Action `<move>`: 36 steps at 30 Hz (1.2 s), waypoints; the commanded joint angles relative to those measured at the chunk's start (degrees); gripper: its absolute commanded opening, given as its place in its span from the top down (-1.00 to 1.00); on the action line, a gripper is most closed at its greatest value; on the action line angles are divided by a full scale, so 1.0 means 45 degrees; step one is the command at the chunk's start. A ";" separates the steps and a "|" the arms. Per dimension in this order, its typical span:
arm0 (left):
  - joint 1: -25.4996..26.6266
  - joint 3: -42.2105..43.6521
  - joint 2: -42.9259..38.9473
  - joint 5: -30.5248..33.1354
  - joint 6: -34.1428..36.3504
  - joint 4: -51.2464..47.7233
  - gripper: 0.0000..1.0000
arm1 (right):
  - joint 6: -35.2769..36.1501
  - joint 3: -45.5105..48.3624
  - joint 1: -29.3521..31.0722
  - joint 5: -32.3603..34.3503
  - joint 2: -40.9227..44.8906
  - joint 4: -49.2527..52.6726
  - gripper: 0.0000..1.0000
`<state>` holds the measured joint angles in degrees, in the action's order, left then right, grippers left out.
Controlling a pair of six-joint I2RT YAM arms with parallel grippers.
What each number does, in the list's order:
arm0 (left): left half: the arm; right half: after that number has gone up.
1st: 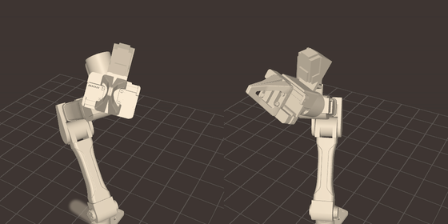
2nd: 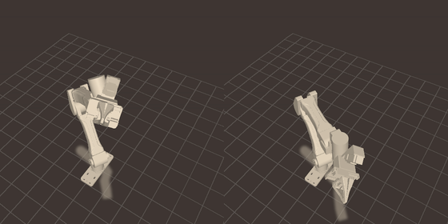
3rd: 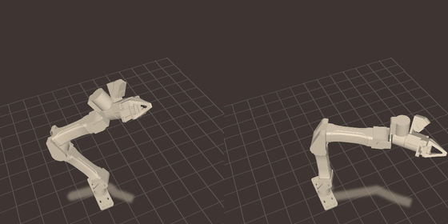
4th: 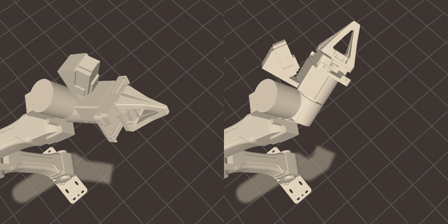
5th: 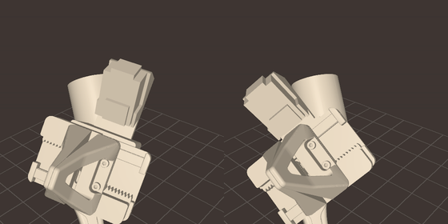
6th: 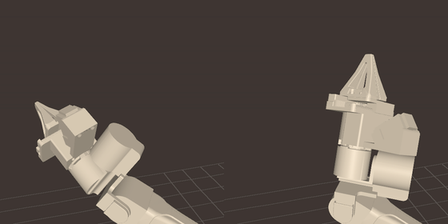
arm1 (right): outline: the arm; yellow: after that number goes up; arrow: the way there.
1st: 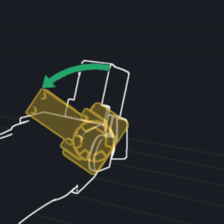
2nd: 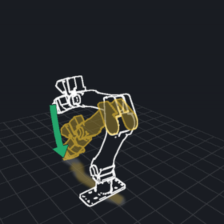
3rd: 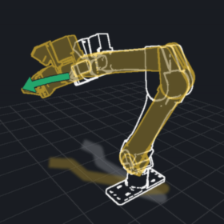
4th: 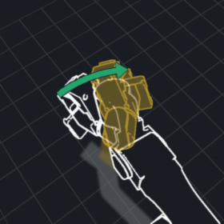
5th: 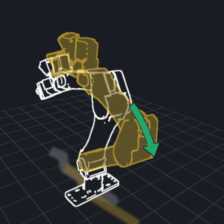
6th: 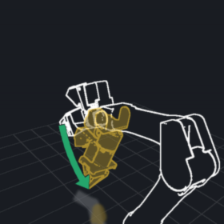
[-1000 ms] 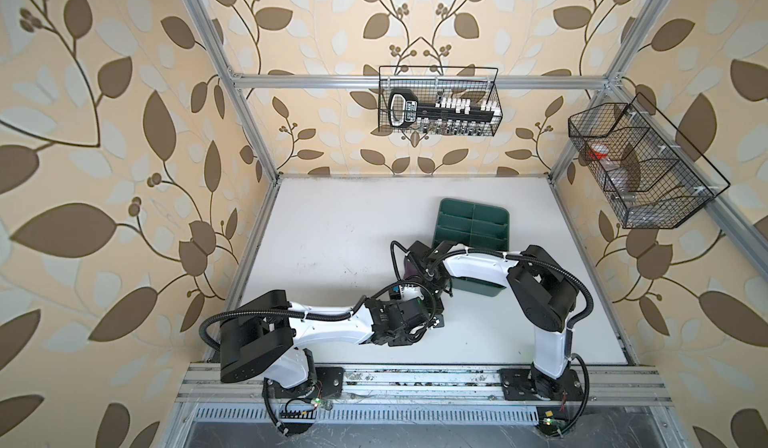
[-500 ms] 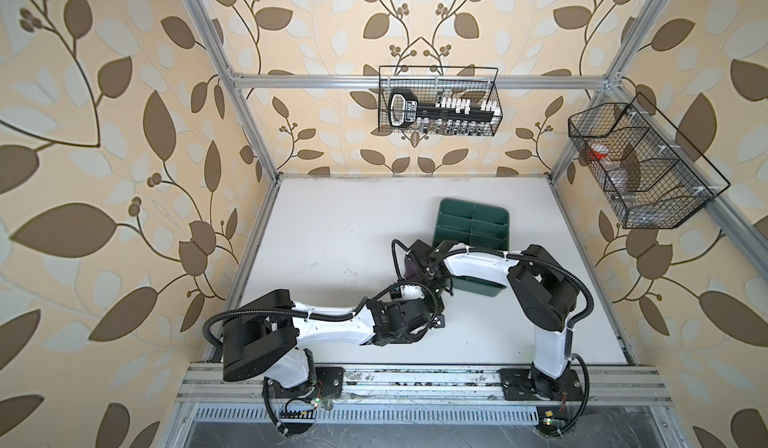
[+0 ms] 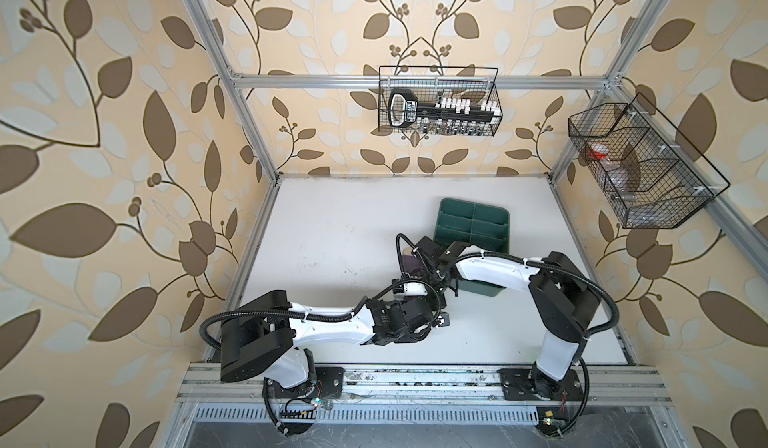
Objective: Roll the socks
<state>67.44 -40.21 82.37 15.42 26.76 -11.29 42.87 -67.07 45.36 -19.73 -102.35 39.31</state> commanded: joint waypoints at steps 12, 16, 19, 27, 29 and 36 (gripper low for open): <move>-0.0290 -0.0358 -0.0081 -0.0875 -0.0383 -0.2180 1.00 | -0.0534 0.3045 -0.2564 0.4452 0.7473 -0.5350 -1.00; -0.0044 -0.0400 0.0212 -0.1396 -0.0412 -0.2509 1.00 | 0.0099 0.4412 -0.3185 0.6310 0.9294 -0.6878 -1.00; 0.0259 -0.0609 0.0501 -0.1875 -0.0300 -0.2963 1.00 | 0.0596 0.5050 -0.3338 0.7234 1.0399 -0.7750 -1.00; 0.0565 -0.0460 0.0368 -0.2690 -0.0400 -0.3581 1.00 | 0.4070 0.5584 -0.3469 0.2413 1.2465 -0.4875 -1.00; 0.0563 -0.0489 0.0397 -0.2687 -0.0352 -0.3604 1.00 | 0.5271 0.5550 -0.3185 0.0725 1.2515 -0.3094 -1.00; 0.0628 -0.0826 0.0745 -0.2902 -0.0417 -0.3883 1.00 | 0.3785 0.5524 -0.2510 0.2341 1.2480 -0.3177 -1.00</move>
<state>70.41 -42.68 84.86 6.33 26.89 -23.70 60.45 -42.48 34.09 -10.66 -47.35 25.12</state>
